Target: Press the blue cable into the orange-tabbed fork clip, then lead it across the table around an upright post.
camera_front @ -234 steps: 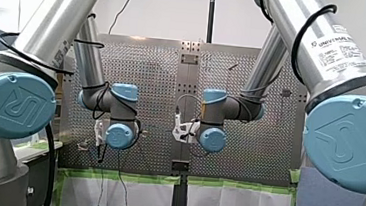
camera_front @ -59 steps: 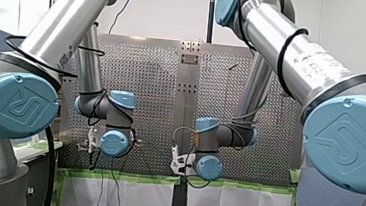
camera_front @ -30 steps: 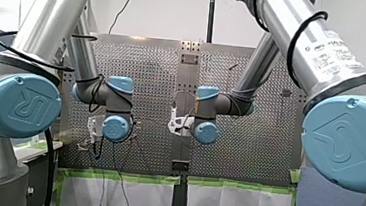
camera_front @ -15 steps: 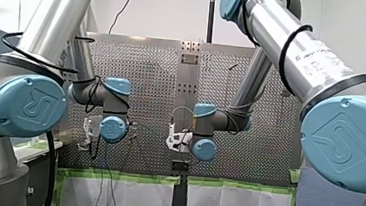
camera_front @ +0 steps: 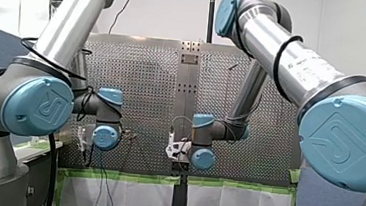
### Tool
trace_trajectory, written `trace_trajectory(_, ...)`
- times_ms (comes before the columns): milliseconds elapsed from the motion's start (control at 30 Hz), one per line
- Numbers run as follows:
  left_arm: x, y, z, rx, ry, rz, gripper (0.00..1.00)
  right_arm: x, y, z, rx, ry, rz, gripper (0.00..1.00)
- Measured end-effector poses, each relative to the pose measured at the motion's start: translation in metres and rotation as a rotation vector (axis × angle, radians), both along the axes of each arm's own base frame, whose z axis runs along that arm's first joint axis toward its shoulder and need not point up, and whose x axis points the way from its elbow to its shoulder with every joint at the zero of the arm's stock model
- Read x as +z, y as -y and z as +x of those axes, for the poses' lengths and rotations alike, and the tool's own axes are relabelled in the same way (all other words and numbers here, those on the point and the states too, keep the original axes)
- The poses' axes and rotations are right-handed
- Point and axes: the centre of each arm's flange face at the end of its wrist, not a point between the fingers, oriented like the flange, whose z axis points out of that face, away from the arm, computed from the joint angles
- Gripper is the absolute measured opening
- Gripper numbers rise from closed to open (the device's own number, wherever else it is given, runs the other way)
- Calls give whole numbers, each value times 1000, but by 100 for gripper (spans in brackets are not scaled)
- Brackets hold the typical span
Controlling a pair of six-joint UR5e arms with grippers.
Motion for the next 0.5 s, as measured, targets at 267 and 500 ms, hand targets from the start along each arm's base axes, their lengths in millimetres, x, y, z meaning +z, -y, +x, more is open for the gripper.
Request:
trace_trajectory(267,-23,-5,9,-18,-21,3,0,-26,12,-3,-12,-22,24,0)
trace_trajectory(500,-43,-2,24,-29,-40,-3,0,-29,23,-9,-28,-25,28,0)
